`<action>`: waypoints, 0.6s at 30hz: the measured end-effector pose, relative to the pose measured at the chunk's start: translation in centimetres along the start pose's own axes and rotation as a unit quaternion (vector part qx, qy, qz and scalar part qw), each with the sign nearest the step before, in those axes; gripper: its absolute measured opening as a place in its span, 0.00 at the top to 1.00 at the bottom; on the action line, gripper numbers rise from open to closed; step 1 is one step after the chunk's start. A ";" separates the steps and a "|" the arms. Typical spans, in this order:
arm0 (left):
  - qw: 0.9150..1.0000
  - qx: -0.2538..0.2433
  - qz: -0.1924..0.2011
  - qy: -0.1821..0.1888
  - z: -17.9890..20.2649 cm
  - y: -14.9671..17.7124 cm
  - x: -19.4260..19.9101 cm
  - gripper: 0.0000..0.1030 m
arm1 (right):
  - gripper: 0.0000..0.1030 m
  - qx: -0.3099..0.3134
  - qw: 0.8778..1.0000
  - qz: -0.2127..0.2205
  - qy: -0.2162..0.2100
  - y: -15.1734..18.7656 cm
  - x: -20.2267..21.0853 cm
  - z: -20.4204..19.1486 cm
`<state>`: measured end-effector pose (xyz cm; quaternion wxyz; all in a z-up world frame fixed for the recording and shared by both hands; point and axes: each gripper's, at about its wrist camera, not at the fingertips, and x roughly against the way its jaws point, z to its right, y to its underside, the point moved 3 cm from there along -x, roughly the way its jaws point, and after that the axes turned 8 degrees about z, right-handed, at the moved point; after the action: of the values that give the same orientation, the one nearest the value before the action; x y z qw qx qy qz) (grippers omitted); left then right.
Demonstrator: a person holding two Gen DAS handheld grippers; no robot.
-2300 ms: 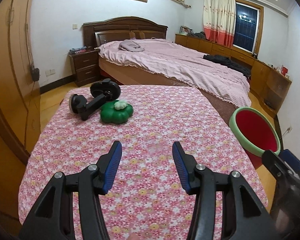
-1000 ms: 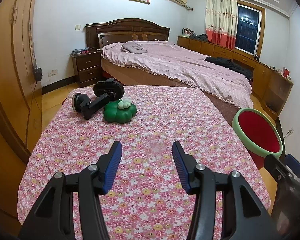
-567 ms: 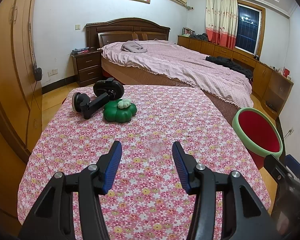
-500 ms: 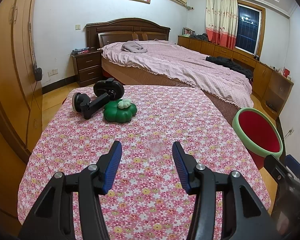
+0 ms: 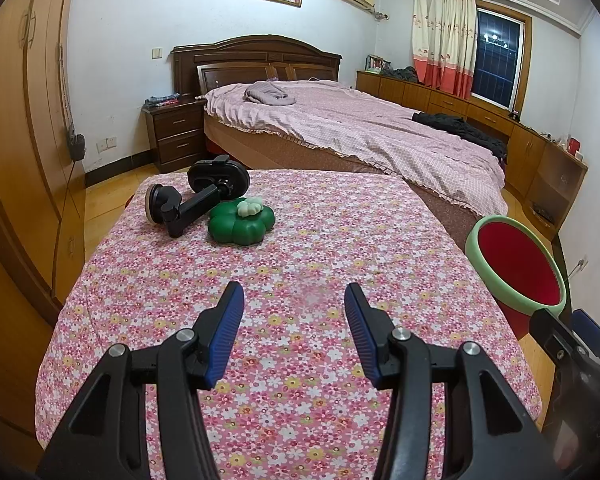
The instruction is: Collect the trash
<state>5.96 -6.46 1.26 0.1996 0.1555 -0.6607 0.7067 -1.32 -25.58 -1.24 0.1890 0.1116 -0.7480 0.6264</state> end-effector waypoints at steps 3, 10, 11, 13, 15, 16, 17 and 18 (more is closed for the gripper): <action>1.000 0.000 0.000 0.000 0.0 0.0 0.0 0.49 | 0.13 0.000 1.000 0.000 0.000 0.0 0.0 0.0; 1.000 0.000 0.000 0.000 0.0 -0.1 0.0 0.49 | 0.13 0.000 1.000 0.001 0.000 0.0 0.0 0.0; 1.000 0.000 0.001 0.000 0.0 0.0 0.1 0.49 | 0.13 0.000 1.000 0.001 0.000 0.0 0.0 0.0; 1.000 -0.001 0.001 -0.001 -0.1 0.0 0.1 0.49 | 0.13 0.000 1.000 0.000 0.000 0.0 0.0 0.0; 1.000 -0.001 0.001 -0.001 -0.1 0.1 0.1 0.49 | 0.13 -0.001 1.000 0.000 0.000 0.0 0.0 0.0; 1.000 -0.001 0.001 -0.001 -0.1 0.1 0.1 0.49 | 0.13 -0.001 1.000 -0.001 0.000 0.0 0.0 0.0; 1.000 -0.001 0.001 -0.002 -0.1 0.0 0.1 0.49 | 0.13 0.000 1.000 0.000 0.000 0.0 0.0 0.0; 1.000 0.000 0.001 -0.002 -0.1 0.0 0.1 0.49 | 0.13 0.000 1.000 0.000 0.000 0.0 0.0 0.0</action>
<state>5.84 -6.37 1.27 0.1980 0.1560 -0.6615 0.7064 -1.32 -25.57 -1.18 0.1890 0.1115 -0.7480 0.6263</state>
